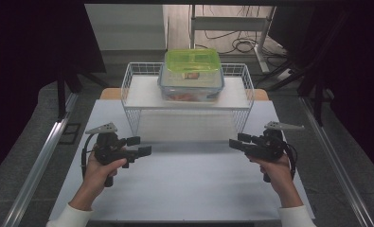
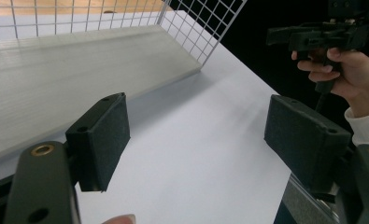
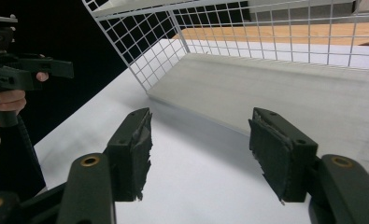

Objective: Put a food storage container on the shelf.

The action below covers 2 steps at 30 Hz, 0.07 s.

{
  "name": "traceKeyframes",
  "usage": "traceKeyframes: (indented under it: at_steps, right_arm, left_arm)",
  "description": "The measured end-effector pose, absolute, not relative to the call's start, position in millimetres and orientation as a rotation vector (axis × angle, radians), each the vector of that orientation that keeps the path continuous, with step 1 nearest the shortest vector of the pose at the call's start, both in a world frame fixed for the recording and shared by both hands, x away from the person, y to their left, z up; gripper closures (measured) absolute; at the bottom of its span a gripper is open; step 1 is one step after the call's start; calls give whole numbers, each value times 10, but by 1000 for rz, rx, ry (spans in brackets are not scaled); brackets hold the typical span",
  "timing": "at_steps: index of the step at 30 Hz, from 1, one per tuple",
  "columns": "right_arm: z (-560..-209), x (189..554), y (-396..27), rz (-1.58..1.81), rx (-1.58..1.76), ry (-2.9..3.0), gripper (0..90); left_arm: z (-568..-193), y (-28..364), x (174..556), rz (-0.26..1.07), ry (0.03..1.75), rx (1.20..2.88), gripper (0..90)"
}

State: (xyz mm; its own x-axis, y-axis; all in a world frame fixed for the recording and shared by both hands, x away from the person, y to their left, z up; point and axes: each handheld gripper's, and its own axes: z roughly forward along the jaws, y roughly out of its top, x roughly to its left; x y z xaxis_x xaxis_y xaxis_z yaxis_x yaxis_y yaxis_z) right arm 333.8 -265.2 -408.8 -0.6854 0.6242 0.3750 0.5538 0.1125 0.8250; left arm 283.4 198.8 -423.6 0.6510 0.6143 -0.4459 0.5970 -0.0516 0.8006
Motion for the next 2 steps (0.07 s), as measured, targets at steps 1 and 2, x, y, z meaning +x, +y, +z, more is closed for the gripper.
traceKeyframes:
  at_steps: [1,2]
  right_arm:
    - [-4089,3335,-2653,1647,1217,2291,374]
    - [-4095,3334,-2655,1645,1208,2287,370]
  left_arm:
    - [-4243,1990,2836,14,993,1715,220]
    - [-4249,1994,2839,12,994,1714,219]
